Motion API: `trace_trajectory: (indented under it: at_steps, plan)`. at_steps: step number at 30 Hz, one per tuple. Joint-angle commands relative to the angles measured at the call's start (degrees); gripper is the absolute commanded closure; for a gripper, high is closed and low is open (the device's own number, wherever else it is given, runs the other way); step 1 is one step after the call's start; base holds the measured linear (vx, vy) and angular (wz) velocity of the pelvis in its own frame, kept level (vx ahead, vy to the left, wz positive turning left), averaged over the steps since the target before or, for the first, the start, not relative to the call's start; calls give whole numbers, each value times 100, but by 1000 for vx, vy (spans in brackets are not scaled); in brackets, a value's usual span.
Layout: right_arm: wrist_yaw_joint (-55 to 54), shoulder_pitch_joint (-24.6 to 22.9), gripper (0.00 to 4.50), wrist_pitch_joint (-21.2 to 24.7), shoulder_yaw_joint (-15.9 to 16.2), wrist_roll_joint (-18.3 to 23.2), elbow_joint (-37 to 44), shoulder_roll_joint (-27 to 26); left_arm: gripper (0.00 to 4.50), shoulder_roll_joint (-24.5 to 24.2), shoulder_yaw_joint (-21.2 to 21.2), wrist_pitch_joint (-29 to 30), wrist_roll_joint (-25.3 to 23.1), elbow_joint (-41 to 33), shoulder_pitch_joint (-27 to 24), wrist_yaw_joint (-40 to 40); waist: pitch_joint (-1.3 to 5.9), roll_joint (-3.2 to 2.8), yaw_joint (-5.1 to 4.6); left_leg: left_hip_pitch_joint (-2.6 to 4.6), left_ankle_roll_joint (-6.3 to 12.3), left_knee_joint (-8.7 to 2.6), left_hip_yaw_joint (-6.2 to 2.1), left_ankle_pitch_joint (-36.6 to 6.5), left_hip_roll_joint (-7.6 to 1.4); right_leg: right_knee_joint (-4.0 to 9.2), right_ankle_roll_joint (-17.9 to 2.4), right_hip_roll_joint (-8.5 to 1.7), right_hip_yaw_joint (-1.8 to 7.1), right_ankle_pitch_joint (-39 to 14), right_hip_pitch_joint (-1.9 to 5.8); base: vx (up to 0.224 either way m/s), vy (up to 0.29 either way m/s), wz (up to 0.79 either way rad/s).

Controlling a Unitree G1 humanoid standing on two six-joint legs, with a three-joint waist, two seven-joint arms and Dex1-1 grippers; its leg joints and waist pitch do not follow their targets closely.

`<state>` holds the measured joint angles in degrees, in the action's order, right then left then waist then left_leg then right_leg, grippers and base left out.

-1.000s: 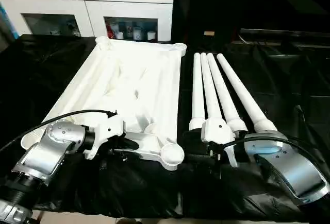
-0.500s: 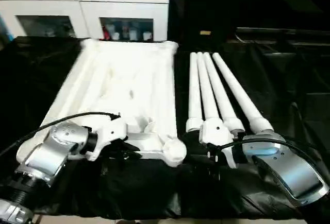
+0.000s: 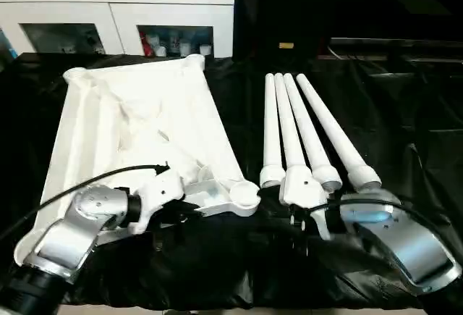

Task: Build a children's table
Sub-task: Move table base, then pick table leg

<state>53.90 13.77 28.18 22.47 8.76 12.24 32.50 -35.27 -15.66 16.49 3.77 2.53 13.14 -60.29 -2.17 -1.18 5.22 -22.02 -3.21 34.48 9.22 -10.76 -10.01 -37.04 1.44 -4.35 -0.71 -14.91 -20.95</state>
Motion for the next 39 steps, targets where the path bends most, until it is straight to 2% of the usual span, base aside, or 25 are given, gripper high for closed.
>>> trace_trajectory:
  at_steps: [1, 4, 7, 8, 9, 10, 12, 13, 14, 17, 19, 20, 21, 22, 23, 24, 25, 26, 27, 29, 31, 33, 35, 36, 39]
  plan:
    - [-47, 34, 0, -51, -74, -75, 59, 35, 422, 57, 19, -33, -84, -59, -47, 261, 277, -12, 32, 125, 32, -456, -81, -1097, -258, 431, -1303, -302, 156, 280, 140, 0, 0, 0]
    - [-108, 60, 0, -63, -134, -74, 36, 41, 395, 166, 117, -129, -58, -65, -4, 428, 282, -11, 42, 123, 16, -452, -81, -1092, -255, 434, -1283, -305, 158, 278, 144, 0, 0, 0]
    - [-162, 94, 0, -38, -356, 75, 35, -22, 360, 146, 214, -78, 32, -195, 8, 400, 280, 20, 47, 112, 48, -451, -78, -1041, -251, 435, -1257, -304, 160, 277, 149, 0, 0, 0]
    - [-162, 94, 0, -38, -356, 75, 35, -22, 360, 146, 214, -78, 32, -195, 8, 400, 283, 13, 54, 115, 54, -450, -81, -1027, -254, 431, -1257, -308, 160, 281, 148, 0, 0, 0]
    - [-284, 137, 0, -3, -544, 190, 32, -126, 349, 64, 271, -81, 94, -312, 2, 309, 279, 16, 55, 113, 67, -451, -80, -1005, -253, 432, -1259, -308, 158, 279, 144, 0, 0, 0]
    - [-298, 141, 0, 3, -561, 200, 31, -137, 340, 55, 276, -80, 100, -324, 0, 299, 280, 11, 54, 116, 71, -451, -78, -992, -251, 429, -1267, -305, 155, 269, 134, 0, 0, 0]
    - [-743, 326, 0, 335, -893, 326, 12, -446, 328, -174, 434, 28, 289, -561, -56, 91, 281, 63, 43, 110, 90, -454, -76, -934, -242, 422, -1271, -295, 148, 260, 139, 0, 0, 0]
    - [-908, 392, 0, 478, -959, 315, 0, -529, 328, -248, 465, 60, 353, -631, -87, 20, 284, 41, 27, 101, 91, -458, -81, -818, -228, 405, -1286, -291, 143, 267, 135, 0, 0, 0]
    - [-1098, 483, 0, 581, -1007, 260, -40, -626, 328, -324, 502, 112, 436, -718, -124, -68, 282, 46, 23, 103, 81, -455, -78, -800, -227, 402, -1284, -281, 137, 257, 129, 0, 0, 0]
    - [-1465, 787, 0, 990, -1222, 392, -298, -1023, 328, -389, 617, 141, 525, -832, -144, -85, 271, 15, 10, 140, -23, -466, -58, -886, -222, 405, -1310, -265, 139, 99, 85, 0, 0, 0]
    - [-1941, 1117, 0, 1214, -1416, 365, -744, -1412, 328, -351, 704, 109, 515, -796, -83, 19, 281, 0, 22, 157, -138, -474, -50, -944, -224, 402, -1295, -265, 137, 53, 70, 0, 0, 0]
    - [-2213, 1279, 0, 1152, -1448, 241, -1006, -1557, 299, -287, 764, 130, 534, -749, -18, 124, 284, 5, 19, 161, -167, -467, -45, -937, -222, 394, -1285, -262, 140, 101, 64, 0, 0, 0]
    - [-2687, 1564, 0, 1066, -1512, 58, -1484, -1821, 294, -157, 873, 168, 592, -680, 102, 302, 295, 19, -11, 151, -301, -472, -35, -825, -192, 376, -1325, -263, 131, 197, 57, 0, 0, 0]
    - [-3087, 1804, 0, 1134, -1578, -64, -1886, -2035, 291, -68, 943, 273, 682, -671, 190, 418, 309, 45, 16, 164, -329, -466, -27, -797, -200, 382, -1313, -270, 128, 227, 73, 0, 0, 0]
    - [-3246, 1894, 0, 1161, -1603, -117, -2046, -2110, 280, -41, 959, 325, 707, -671, 220, 453, 315, 27, 9, 164, -367, -454, -22, -720, -196, 354, -1344, -277, 136, 307, 59, 0, 0, 0]
    - [-3598, 2081, 0, 1167, -1690, -190, -2435, -2257, 280, -37, 929, 326, 688, -695, 251, 465, 318, 25, 26, 151, -398, -452, -23, -598, -189, 357, -1286, -261, 130, 456, 82, 0, 0, 0]
    - [-3982, 2302, 0, 1202, -1798, -277, -2917, -2407, 265, -31, 882, 329, 658, -753, 273, 465, 316, 55, 7, 124, -399, -457, -24, -489, -178, 336, -1239, -256, 131, 606, 98, 0, 0, 0]
    - [-4042, 2336, 0, 1187, -1811, -295, -2997, -2426, 255, -25, 879, 336, 659, -766, 275, 467, 314, 45, 6, 131, -419, -460, -19, -519, -171, 344, -1219, -250, 127, 578, 88, 0, 0, 0]
    - [-4217, 2434, 0, 1109, -1841, -351, -3243, -2475, 249, 0, 875, 366, 674, -804, 282, 478, 321, 72, 8, 132, -412, -453, -11, -511, -170, 351, -1182, -249, 130, 613, 101, 0, 0, 0]
    - [-4718, 2830, 0, 731, -2005, -379, -4244, -2692, 243, 76, 868, 543, 791, -1037, 273, 484, 355, 66, 24, 119, -424, -425, -2, -235, -170, 303, -1151, -254, 128, 1054, 115, 0, 0, 0]
    - [-4782, 2898, 0, 681, -2031, -368, -4400, -2731, 222, 77, 859, 573, 804, -1080, 268, 485, 370, 66, 37, 107, -408, -405, 2, -125, -161, 282, -1142, -239, 122, 1275, 133, 0, 0, 0]
    - [-4932, 3066, 0, 570, -2097, -361, -4802, -2827, 207, 92, 849, 676, 854, -1174, 255, 496, 396, 104, 34, 90, -259, -359, 12, 236, -148, 230, -1105, -198, 107, 1924, 139, 0, 0, 0]
    - [-4978, 3253, 0, 407, -2196, -320, -5283, -2963, 190, 63, 801, 802, 908, -1280, 229, 458, 372, 97, 25, 62, -212, -369, 16, 146, -145, 236, -1141, -214, 101, 1834, 134, 0, 0, 0]
    - [-4930, 3326, 0, 358, -2242, -280, -5487, -3032, 167, 45, 781, 825, 909, -1314, 217, 469, 359, 91, 19, 70, -224, -385, 13, -45, -165, 252, -1149, -226, 101, 1583, 132, 0, 0, 0]
    - [-4894, 3406, 0, 268, -2242, -288, -5703, -3079, 162, 32, 769, 857, 909, -1351, 202, 465, 356, 87, 16, 83, -224, -388, 12, -122, -178, 254, -1152, -224, 100, 1451, 123, 0, 0, 0]
